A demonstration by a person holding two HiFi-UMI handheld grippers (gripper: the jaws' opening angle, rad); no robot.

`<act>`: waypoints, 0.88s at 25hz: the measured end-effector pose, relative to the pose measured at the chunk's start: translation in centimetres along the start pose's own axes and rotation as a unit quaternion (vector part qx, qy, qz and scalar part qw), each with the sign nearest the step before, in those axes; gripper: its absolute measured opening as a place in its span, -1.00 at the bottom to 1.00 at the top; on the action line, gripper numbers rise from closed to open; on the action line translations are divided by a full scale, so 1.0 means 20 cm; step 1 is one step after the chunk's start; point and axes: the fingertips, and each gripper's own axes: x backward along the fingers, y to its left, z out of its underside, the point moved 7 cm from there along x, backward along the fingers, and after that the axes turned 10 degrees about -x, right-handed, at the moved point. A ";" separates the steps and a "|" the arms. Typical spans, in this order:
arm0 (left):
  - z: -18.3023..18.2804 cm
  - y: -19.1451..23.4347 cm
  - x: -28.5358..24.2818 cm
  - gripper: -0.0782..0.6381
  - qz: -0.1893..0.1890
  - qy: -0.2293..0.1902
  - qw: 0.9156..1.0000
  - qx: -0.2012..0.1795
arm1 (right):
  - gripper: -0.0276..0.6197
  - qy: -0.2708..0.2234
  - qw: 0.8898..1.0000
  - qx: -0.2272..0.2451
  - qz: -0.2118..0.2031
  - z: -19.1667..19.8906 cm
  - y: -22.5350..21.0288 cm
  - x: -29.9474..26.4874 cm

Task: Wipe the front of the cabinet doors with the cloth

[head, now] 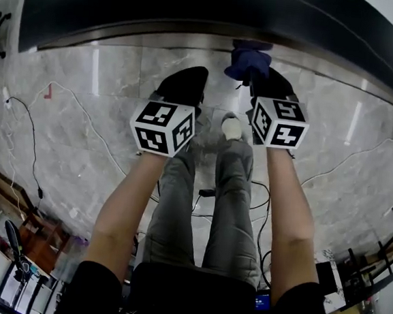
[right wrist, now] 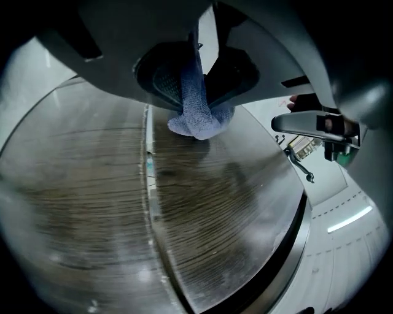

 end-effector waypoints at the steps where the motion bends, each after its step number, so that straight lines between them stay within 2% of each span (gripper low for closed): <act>1: -0.01 -0.03 -0.02 -0.76 0.003 0.002 1.000 -0.002 | -0.70 -0.001 1.000 -0.004 0.004 0.00 -0.04 0.02; 4: -0.02 -0.12 -0.09 -0.76 0.015 0.005 1.000 -0.007 | -0.70 -0.006 1.000 -0.014 0.017 -0.01 -0.15 0.07; 10: -0.06 -0.23 -0.12 -0.76 0.045 -0.016 0.999 -0.008 | -0.70 -0.019 0.999 -0.026 0.040 -0.03 -0.29 0.16; 16: -0.05 -0.24 -0.09 -0.76 0.043 -0.010 0.999 -0.009 | -0.70 -0.039 0.997 -0.052 0.046 -0.02 -0.32 0.30; 22: -0.10 -0.23 0.02 -0.76 0.048 -0.034 0.998 -0.009 | -0.70 -0.054 0.996 -0.059 0.048 -0.03 -0.26 0.44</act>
